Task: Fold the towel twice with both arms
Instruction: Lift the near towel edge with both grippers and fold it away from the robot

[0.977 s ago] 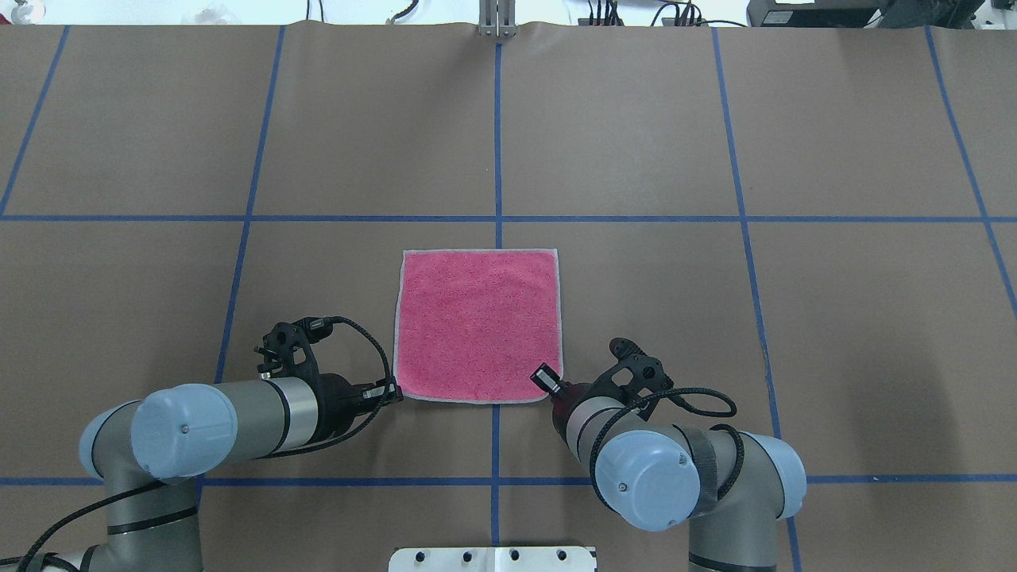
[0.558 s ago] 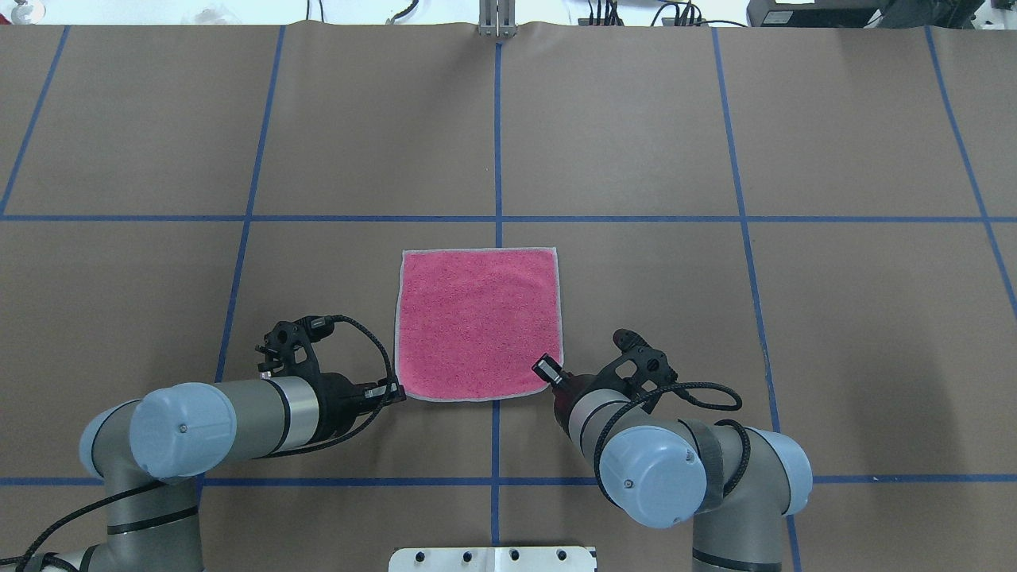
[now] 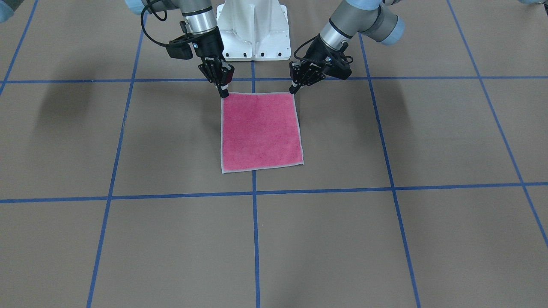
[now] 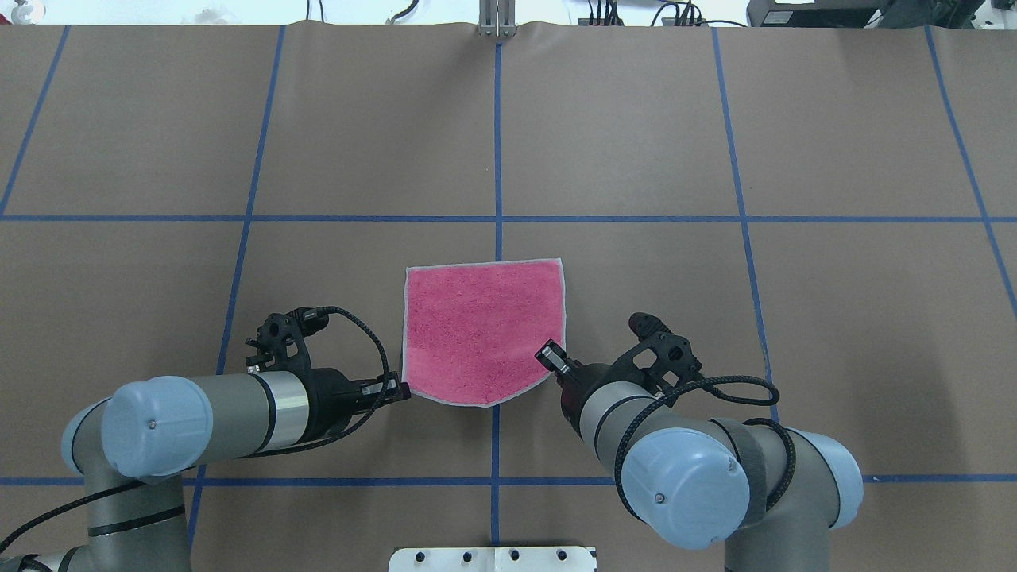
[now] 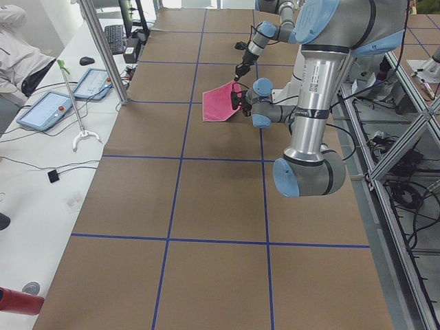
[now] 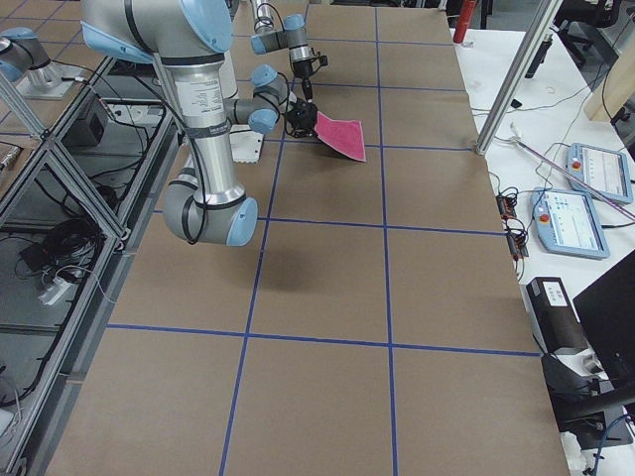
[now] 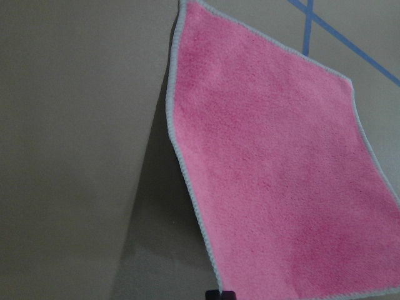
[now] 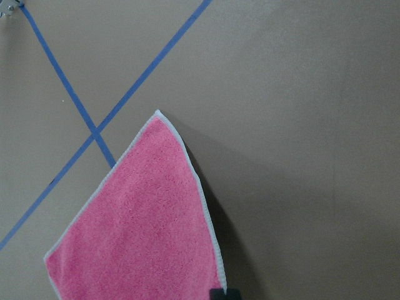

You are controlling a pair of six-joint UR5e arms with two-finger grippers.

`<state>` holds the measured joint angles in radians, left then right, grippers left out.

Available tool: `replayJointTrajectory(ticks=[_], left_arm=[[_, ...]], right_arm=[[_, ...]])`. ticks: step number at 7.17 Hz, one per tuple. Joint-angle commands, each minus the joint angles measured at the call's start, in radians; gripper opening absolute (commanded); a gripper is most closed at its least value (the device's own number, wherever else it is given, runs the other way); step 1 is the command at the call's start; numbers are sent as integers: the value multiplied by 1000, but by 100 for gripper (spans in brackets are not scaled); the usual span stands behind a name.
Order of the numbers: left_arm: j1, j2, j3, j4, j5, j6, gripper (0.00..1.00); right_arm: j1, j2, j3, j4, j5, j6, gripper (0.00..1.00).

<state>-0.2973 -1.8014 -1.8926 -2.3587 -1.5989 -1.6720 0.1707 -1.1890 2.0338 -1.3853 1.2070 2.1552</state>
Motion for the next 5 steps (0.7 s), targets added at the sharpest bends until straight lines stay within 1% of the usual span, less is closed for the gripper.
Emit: replayJointTrajectory(ticks=[1, 2, 3, 4, 5], left_arm=[[-63, -15, 1, 45, -33, 0, 0], [-89, -21, 7, 49, -33, 0, 0], [-109, -44, 9, 74, -32, 0, 0], [-131, -94, 16, 137, -32, 0, 0], [-141, -122, 41, 151, -32, 0, 0]], right_arm=[[6, 6, 3, -35, 0, -14, 0], [22, 8, -12, -35, -1, -32, 0], [44, 17, -59, -26, -1, -35, 0], [61, 29, -82, -26, -1, -35, 0], [75, 44, -101, -26, 0, -43, 0]])
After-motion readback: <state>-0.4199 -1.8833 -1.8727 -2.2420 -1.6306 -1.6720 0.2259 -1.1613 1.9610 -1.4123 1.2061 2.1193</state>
